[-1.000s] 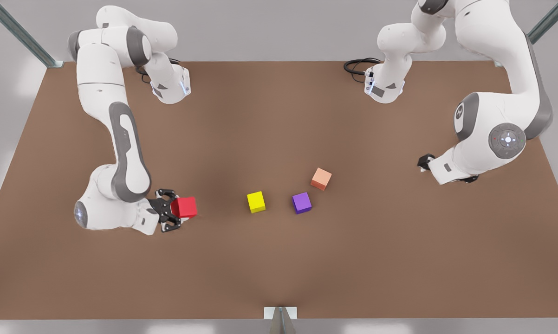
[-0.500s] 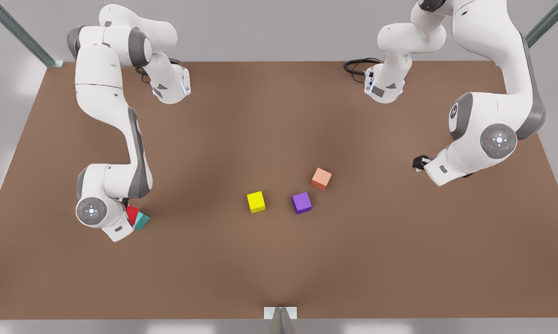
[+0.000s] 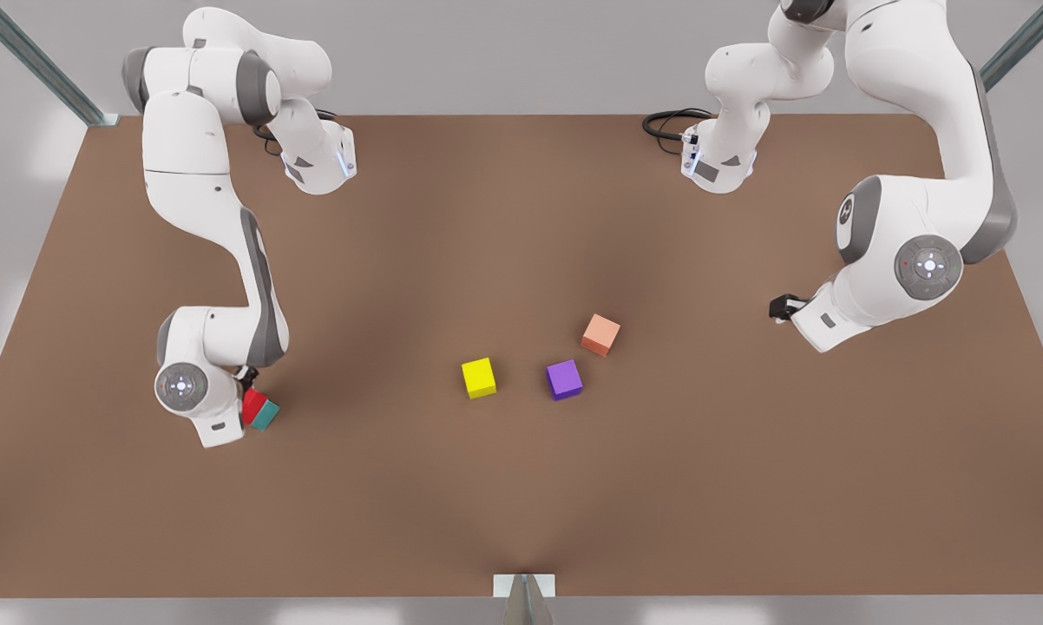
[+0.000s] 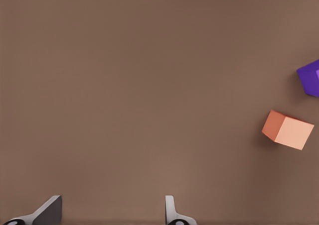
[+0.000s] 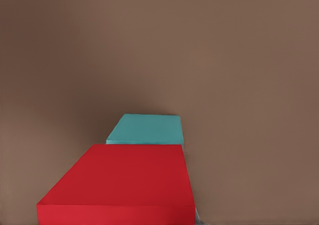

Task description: Pick up red wooden cube and pass to hand red wooden cube and place in blue wooden cube

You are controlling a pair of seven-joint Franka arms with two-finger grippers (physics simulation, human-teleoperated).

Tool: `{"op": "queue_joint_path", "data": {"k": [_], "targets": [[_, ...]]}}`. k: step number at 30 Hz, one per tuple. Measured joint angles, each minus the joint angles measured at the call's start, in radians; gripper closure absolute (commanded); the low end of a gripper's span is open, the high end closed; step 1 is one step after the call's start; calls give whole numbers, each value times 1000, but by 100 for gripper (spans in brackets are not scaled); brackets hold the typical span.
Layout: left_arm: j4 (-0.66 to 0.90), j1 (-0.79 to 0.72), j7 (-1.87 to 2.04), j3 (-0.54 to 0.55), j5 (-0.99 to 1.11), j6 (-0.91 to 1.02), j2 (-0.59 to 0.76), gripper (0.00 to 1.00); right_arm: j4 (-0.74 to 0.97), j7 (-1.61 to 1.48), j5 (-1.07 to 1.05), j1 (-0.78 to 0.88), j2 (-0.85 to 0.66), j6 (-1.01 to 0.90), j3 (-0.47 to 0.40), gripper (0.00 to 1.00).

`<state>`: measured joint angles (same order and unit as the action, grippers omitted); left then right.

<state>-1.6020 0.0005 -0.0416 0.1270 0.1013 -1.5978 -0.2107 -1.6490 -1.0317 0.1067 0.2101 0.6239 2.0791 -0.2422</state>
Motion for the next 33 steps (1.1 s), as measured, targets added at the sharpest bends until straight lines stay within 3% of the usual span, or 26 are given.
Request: {"op": "queue_joint_path", "data": {"k": [1,12,17,22,31,33], "targets": [[0,0,3,0,0,0,-1,0,-1,12,-3,1,0,4,0,0],[0,-1,24,0,1,1,-2,0,21,109,-44,2,-14,20,1,0],[1,0,30,0,1,2,-2,0,22,131,-80,3,-89,-20,6,0],[1,-1,35,0,0,3,-2,0,70,153,-171,18,-174,-133,8,0],[2,0,41,0,0,4,-2,0,323,438,-191,41,-139,-456,5,0],[2,0,41,1,1,5,-2,0,343,508,-157,8,-226,-531,30,0]]}}
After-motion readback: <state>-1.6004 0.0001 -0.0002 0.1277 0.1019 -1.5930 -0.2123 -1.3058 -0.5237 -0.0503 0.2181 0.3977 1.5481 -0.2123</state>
